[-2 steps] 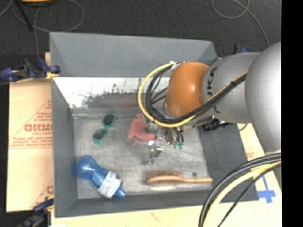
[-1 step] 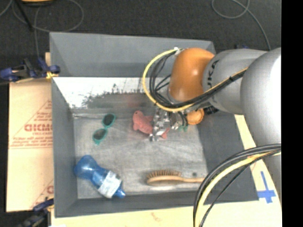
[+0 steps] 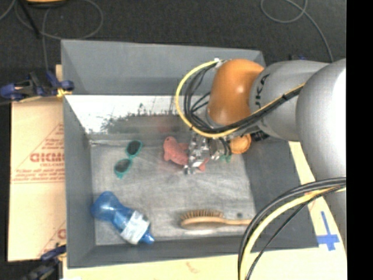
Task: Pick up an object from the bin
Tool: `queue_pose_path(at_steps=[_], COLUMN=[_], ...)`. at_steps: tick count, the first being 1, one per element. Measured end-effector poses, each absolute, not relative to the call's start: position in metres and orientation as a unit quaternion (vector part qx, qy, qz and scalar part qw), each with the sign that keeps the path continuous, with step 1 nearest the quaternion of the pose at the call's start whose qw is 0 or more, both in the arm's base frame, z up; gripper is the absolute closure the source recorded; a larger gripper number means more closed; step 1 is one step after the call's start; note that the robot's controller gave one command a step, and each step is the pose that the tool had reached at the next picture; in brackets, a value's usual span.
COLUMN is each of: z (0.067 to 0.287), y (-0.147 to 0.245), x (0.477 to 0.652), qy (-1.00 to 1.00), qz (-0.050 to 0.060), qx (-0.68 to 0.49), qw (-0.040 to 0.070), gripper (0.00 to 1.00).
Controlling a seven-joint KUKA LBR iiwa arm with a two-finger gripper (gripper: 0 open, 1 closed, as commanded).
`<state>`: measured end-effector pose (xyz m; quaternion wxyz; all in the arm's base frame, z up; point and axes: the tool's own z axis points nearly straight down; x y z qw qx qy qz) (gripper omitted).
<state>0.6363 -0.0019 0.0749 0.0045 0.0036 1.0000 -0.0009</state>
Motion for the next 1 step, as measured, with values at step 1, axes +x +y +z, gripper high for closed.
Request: queue_pose_path(at_steps=[1], z=[0.2196], y=[-0.0017], x=[0.6221], qy=[1.0], qz=[-0.001], qx=[0.004], qw=[0.003], gripper=[1.0])
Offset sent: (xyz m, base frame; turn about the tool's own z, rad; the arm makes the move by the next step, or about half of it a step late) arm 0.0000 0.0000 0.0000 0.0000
